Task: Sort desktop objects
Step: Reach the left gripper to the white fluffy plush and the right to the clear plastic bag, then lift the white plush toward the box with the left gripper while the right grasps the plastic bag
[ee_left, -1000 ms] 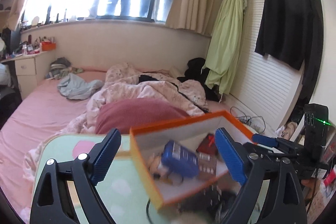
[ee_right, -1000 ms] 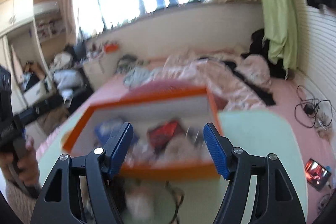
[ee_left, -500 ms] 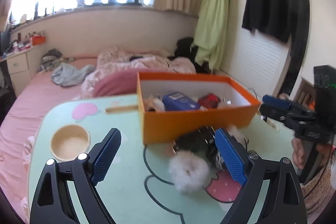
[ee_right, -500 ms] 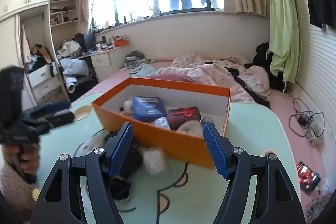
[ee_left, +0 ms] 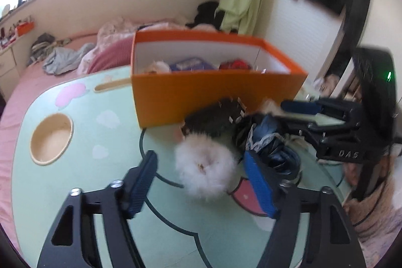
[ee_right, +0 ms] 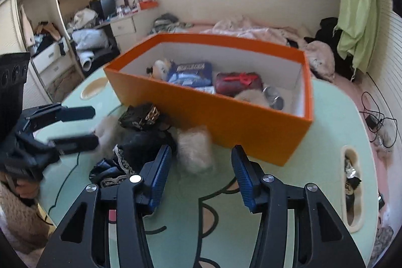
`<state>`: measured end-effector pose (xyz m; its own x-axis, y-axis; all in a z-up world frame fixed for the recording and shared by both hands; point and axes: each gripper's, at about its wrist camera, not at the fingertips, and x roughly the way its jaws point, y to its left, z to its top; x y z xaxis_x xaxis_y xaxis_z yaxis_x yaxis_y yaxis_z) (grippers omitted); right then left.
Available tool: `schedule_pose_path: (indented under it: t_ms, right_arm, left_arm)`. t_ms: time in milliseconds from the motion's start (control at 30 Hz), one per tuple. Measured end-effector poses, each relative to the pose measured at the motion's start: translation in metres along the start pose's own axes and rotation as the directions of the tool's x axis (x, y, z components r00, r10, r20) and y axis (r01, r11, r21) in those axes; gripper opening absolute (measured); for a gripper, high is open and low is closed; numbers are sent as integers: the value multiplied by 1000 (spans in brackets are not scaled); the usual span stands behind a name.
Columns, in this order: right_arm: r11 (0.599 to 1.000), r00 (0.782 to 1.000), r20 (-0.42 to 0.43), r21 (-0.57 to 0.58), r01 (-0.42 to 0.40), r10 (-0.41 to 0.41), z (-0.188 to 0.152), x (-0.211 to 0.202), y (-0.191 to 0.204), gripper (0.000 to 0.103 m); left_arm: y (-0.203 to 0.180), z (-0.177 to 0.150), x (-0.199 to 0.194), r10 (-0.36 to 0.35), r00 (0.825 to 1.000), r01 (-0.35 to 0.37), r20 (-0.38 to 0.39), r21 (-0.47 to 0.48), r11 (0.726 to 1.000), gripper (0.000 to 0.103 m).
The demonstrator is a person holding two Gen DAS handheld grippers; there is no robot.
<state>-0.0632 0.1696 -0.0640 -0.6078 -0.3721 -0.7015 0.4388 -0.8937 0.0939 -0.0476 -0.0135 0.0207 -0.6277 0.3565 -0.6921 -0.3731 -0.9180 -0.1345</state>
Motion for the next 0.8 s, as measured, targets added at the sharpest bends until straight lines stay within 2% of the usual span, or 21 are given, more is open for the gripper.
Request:
schedule_pose_path:
  t_ms: [100,133,167,233,400,500,600,700,800]
  right_arm:
    - [1000,999,-37,21,-10,11,-2,10,2,51]
    - [999,999,-47,33,-18,20,-3,12,2,49]
    - [999,999,-42,42,-27,28,-3,11,1,42]
    - [998,998,-38,53,-39,41,-3,9,0,34]
    - [978,990,17,157,-141,140,-9,-1,-22,33]
    - [974,982,67,136,-183,175,-11,-11,-21,33]
    - [974,978,97,116,-194,184,-11,-18,-17,33]
    - [970,976,109,138,-200,186,-13,-19,-22,33]
    - [969,977,109,147,-198,183,-12,-19,-23,33]
  left_arm:
    - [1,-1,-1,0,1000,0,3,-9,1000,63]
    - [3,-2,-1,1,1000,-1,-3,-17,1000,60]
    - [4,-2,0,1,1000,-2,-10,-23,1000,54]
    - [5,-2,4,-6,999,5,-31,-32,999,48]
    - [7,-1,7,-12,999,10,-42,-33,999,37]
    - [8,-1,7,-22,999,21,-37,-40,999,36]
    - [9,-2,2,-39,999,39,-8,-43,998,34]
    - [4,-1,-10,-47,997,48,57,-17,999,34]
    - [1,3,-19,-19,994,21,108,-14,1000,34]
